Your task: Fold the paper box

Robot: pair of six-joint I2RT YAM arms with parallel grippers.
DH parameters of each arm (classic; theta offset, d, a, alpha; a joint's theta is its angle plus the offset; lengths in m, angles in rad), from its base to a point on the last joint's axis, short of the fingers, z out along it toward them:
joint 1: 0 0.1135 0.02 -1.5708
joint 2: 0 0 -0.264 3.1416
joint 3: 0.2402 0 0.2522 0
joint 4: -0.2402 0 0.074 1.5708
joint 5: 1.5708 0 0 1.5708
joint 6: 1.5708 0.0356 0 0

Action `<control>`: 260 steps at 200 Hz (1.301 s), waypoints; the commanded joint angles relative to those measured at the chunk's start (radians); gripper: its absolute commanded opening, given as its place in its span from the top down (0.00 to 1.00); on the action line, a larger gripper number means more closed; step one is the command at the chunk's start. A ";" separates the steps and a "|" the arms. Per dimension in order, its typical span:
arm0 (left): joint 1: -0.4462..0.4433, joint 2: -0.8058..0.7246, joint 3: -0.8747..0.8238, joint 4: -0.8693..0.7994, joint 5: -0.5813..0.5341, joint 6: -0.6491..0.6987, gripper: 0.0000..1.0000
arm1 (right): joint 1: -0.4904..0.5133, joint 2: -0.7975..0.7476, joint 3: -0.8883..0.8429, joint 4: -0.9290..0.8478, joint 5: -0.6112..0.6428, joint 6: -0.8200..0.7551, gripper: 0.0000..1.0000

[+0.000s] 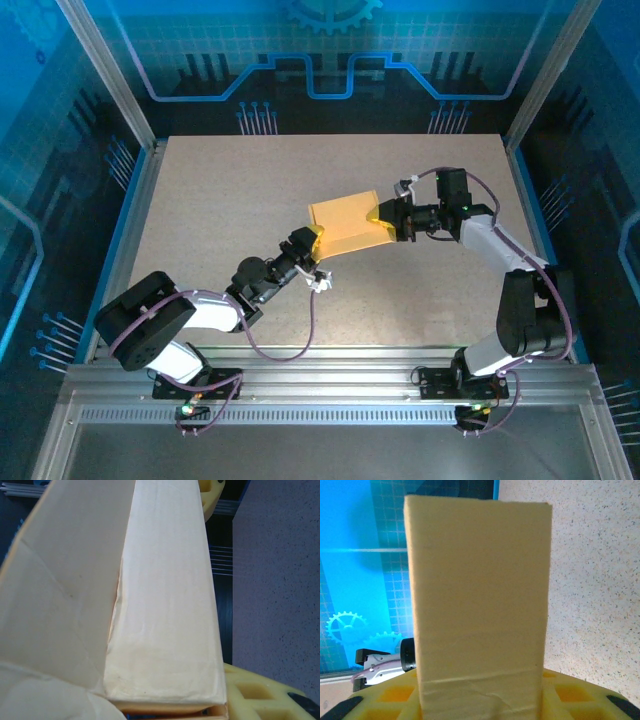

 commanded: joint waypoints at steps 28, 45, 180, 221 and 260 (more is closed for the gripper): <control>-0.005 -0.003 0.023 0.041 -0.034 -0.129 0.57 | 0.008 -0.022 0.041 -0.068 0.023 -0.035 0.36; -0.005 0.002 0.017 0.040 -0.035 -0.195 0.56 | 0.000 -0.026 0.048 -0.072 0.042 -0.034 0.28; -0.097 -0.019 0.037 -0.397 -0.046 -0.809 0.52 | -0.101 -0.227 0.124 -0.311 0.370 -0.339 0.16; -0.085 -0.105 0.034 -0.626 0.043 -0.974 0.50 | -0.024 -0.314 0.108 -0.401 0.610 -0.538 0.18; -0.056 -0.145 0.031 -0.719 0.122 -1.056 0.54 | 0.123 -0.426 0.046 -0.397 0.963 -0.715 0.20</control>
